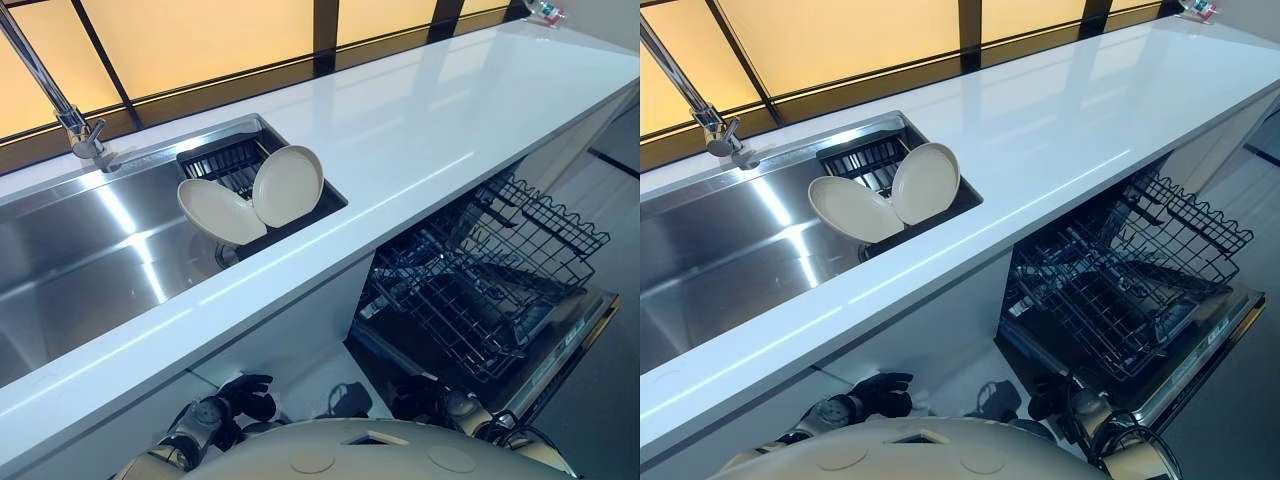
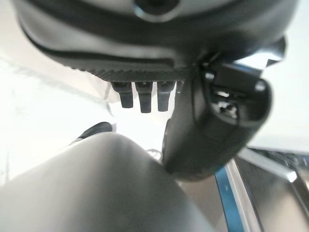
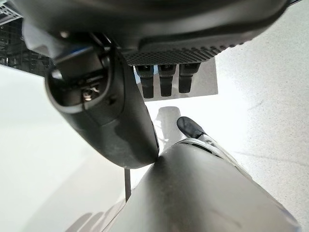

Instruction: Pick up plates and place into dishwasher.

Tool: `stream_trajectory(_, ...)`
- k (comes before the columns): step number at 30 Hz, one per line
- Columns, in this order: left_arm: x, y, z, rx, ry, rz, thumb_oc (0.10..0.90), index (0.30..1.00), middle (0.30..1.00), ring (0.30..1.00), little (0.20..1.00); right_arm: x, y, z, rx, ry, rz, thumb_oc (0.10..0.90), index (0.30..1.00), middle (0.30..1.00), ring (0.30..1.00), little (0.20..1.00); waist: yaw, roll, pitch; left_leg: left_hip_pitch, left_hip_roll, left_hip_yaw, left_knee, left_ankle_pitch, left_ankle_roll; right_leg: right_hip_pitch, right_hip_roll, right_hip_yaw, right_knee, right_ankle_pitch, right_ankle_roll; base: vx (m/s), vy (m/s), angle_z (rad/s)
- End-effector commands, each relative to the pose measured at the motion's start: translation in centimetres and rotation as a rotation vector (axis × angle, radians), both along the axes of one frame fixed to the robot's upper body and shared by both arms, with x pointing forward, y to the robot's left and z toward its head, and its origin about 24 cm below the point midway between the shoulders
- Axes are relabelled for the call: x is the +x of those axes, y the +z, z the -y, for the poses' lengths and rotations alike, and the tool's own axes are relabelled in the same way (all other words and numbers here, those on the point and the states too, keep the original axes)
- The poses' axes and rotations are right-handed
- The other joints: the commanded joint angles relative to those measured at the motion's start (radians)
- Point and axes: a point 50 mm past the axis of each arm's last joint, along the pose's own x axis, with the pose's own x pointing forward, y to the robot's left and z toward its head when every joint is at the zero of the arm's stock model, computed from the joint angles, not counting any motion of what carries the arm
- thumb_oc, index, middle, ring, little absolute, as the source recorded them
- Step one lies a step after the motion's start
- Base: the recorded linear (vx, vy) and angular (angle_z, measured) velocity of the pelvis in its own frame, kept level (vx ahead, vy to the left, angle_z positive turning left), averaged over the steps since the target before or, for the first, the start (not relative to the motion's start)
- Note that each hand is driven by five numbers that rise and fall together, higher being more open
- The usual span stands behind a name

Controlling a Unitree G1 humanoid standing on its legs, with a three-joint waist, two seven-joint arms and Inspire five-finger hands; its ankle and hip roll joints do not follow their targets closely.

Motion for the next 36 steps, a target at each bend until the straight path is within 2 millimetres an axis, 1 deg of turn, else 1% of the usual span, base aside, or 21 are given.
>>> stream_trajectory(1,7.7,3.9,3.8,-0.180,-0.180,0.305,0.800,0.900,0.900,0.900,0.900,0.6,0.3,0.6,-0.012,0.092,-0.056,0.800,0.900,0.900,0.900,0.900,-0.015,0.000,0.042,-0.011,-0.066,0.057,0.007,-0.049,0.058,0.019,0.025,0.015,0.063,-0.059,0.039,0.00,0.000,0.00)
stream_trajectory(4,9.7,5.9,5.4,-0.256,-0.234,0.383,0.800,0.900,0.900,0.900,0.900,1.2,0.5,0.7,-0.006,0.094,-0.051,0.800,0.900,0.900,0.900,0.900,-0.019,-0.001,0.044,-0.014,-0.063,0.061,0.007,-0.048,0.056,0.014,0.027,0.018,0.063,-0.054,0.041,-0.01,-0.010,0.00)
stream_trajectory(5,10.1,6.3,5.7,-0.277,-0.239,0.396,0.800,0.900,0.900,0.900,0.900,1.3,0.5,0.7,-0.005,0.094,-0.050,0.800,0.900,0.900,0.900,0.900,-0.020,-0.002,0.045,-0.015,-0.063,0.062,0.007,-0.048,0.055,0.013,0.027,0.019,0.063,-0.053,0.041,0.00,0.000,0.00)
stream_trajectory(6,10.7,7.2,6.3,-0.310,-0.261,0.427,0.800,0.900,0.900,0.900,0.900,1.5,0.6,0.7,-0.001,0.093,-0.047,0.800,0.900,0.900,0.900,0.900,-0.021,-0.003,0.046,-0.016,-0.062,0.063,0.007,-0.047,0.054,0.012,0.027,0.020,0.062,-0.051,0.042,0.00,0.000,0.00)
stream_trajectory(7,10.7,7.2,6.3,-0.310,-0.261,0.427,0.800,0.900,0.900,0.900,0.900,1.5,0.6,0.7,-0.001,0.093,-0.047,0.800,0.900,0.900,0.900,0.900,-0.021,-0.003,0.046,-0.016,-0.062,0.063,0.007,-0.048,0.054,0.012,0.027,0.020,0.062,-0.051,0.042,0.00,0.000,0.00)
stream_trajectory(9,11.9,9.5,7.5,-0.412,-0.299,0.477,0.800,0.900,0.900,0.900,0.900,1.8,0.8,0.6,0.005,0.095,-0.043,0.800,0.900,0.900,0.900,0.900,-0.024,-0.005,0.049,-0.017,-0.060,0.068,0.007,-0.046,0.053,0.010,0.028,0.025,0.062,-0.048,0.043,-0.02,-0.019,-0.03)
stream_trajectory(10,12.7,11.2,8.4,-0.477,-0.324,0.503,0.800,0.900,0.900,0.900,0.900,2.1,0.9,0.5,0.005,0.100,-0.039,0.800,0.900,0.900,0.900,0.900,-0.026,-0.005,0.052,-0.018,-0.058,0.071,0.007,-0.045,0.054,0.008,0.028,0.026,0.062,-0.046,0.042,-0.03,-0.031,-0.06)
stream_trajectory(11,12.8,11.6,8.5,-0.504,-0.330,0.508,0.800,0.900,0.900,0.900,0.900,2.2,0.9,0.5,0.005,0.101,-0.038,0.800,0.900,0.900,0.900,0.900,-0.027,-0.005,0.053,-0.018,-0.058,0.073,0.007,-0.045,0.054,0.008,0.028,0.026,0.062,-0.045,0.042,-0.03,-0.027,-0.07)
stream_trajectory(13,13.2,13.6,9.7,-0.608,-0.356,0.510,0.800,0.900,0.900,0.900,0.900,2.4,1.1,0.4,0.004,0.107,-0.030,0.800,0.900,0.900,0.900,0.900,-0.029,-0.007,0.056,-0.018,-0.057,0.076,0.007,-0.045,0.056,0.007,0.030,0.028,0.062,-0.045,0.042,-0.03,-0.036,-0.03)
stream_trajectory(16,12.9,16.2,11.5,-0.788,-0.397,0.486,0.800,0.900,0.900,0.900,0.900,2.9,1.4,0.2,-0.003,0.132,-0.020,0.800,0.900,0.900,0.900,0.900,-0.038,-0.012,0.060,-0.015,-0.051,0.084,0.007,-0.047,0.058,0.008,0.039,0.040,0.062,-0.047,0.037,-0.04,-0.068,0.00)
stream_trajectory(20,12.1,18.9,13.3,-0.983,-0.438,0.490,0.800,0.900,0.900,0.900,0.900,3.3,1.8,-0.2,-0.005,0.200,-0.020,0.800,0.900,0.900,0.900,0.900,-0.046,-0.026,0.066,-0.001,-0.040,0.088,0.007,-0.048,0.057,0.018,0.057,0.062,0.052,-0.047,0.027,-0.02,-0.116,-0.07)
stream_trajectory(24,11.7,21.1,15.0,-1.216,-0.391,0.409,0.800,0.900,0.900,0.900,0.900,3.4,2.0,-0.6,-0.007,0.256,-0.022,0.800,0.900,0.900,0.900,0.900,-0.046,-0.040,0.071,-0.003,-0.027,0.082,0.009,-0.042,0.052,0.028,0.070,0.076,0.043,-0.046,0.016,-0.02,-0.127,-0.06)
stream_trajectory(25,11.5,21.7,15.7,-1.280,-0.385,0.382,0.800,0.900,0.900,0.900,0.900,3.5,2.1,-0.7,-0.007,0.269,-0.019,0.800,0.900,0.900,0.900,0.900,-0.046,-0.045,0.073,-0.005,-0.022,0.080,0.012,-0.041,0.049,0.029,0.074,0.077,0.043,-0.047,0.013,-0.03,-0.140,0.03)
stream_trajectory(28,10.7,23.0,17.5,-1.427,-0.367,0.297,0.800,0.900,0.900,0.900,0.900,3.9,2.2,-1.3,0.003,0.292,-0.004,0.800,0.900,0.900,0.900,0.900,-0.043,-0.062,0.082,-0.018,-0.011,0.071,0.026,-0.036,0.037,0.031,0.079,0.073,0.039,-0.047,0.005,-0.04,-0.139,0.03)
stream_trajectory(30,10.1,23.5,18.5,-1.508,-0.343,0.219,0.800,0.900,0.900,0.900,0.900,4.3,2.3,-1.6,0.006,0.303,0.001,0.800,0.900,0.900,0.900,0.900,-0.039,-0.070,0.090,-0.029,-0.005,0.063,0.037,-0.035,0.031,0.030,0.081,0.070,0.036,-0.045,0.001,-0.05,-0.091,0.02)
stream_trajectory(31,10.1,23.5,18.5,-1.508,-0.343,0.219,0.800,0.900,0.900,0.900,0.900,4.3,2.3,-1.6,0.006,0.303,0.001,0.800,0.900,0.900,0.900,0.900,-0.039,-0.070,0.090,-0.030,-0.005,0.063,0.038,-0.035,0.031,0.030,0.081,0.069,0.036,-0.045,0.001,-0.05,-0.099,0.02)
stream_trajectory(32,9.6,24.0,19.4,-1.585,-0.340,0.185,0.800,0.900,0.900,0.900,0.900,4.5,2.4,-2.0,0.007,0.312,0.001,0.800,0.900,0.900,0.900,0.900,-0.034,-0.078,0.095,-0.040,0.001,0.058,0.045,-0.032,0.024,0.030,0.081,0.064,0.029,-0.041,-0.001,-0.04,-0.086,0.03)
stream_trajectory(35,8.9,25.1,20.4,-1.701,-0.338,0.131,0.800,0.900,0.900,0.900,0.900,5.0,2.5,-2.3,0.007,0.315,-0.001,0.800,0.900,0.900,0.900,0.900,-0.028,-0.083,0.098,-0.054,0.005,0.047,0.053,-0.029,0.016,0.029,0.080,0.057,0.022,-0.040,-0.004,-0.03,-0.049,0.05)
stream_trajectory(36,8.9,25.1,20.4,-1.701,-0.338,0.131,0.800,0.900,0.900,0.900,0.900,5.0,2.5,-2.3,0.007,0.315,-0.001,0.800,0.900,0.900,0.900,0.900,-0.028,-0.083,0.098,-0.054,0.005,0.047,0.053,-0.029,0.016,0.029,0.080,0.057,0.022,-0.040,-0.004,-0.05,-0.014,0.04)
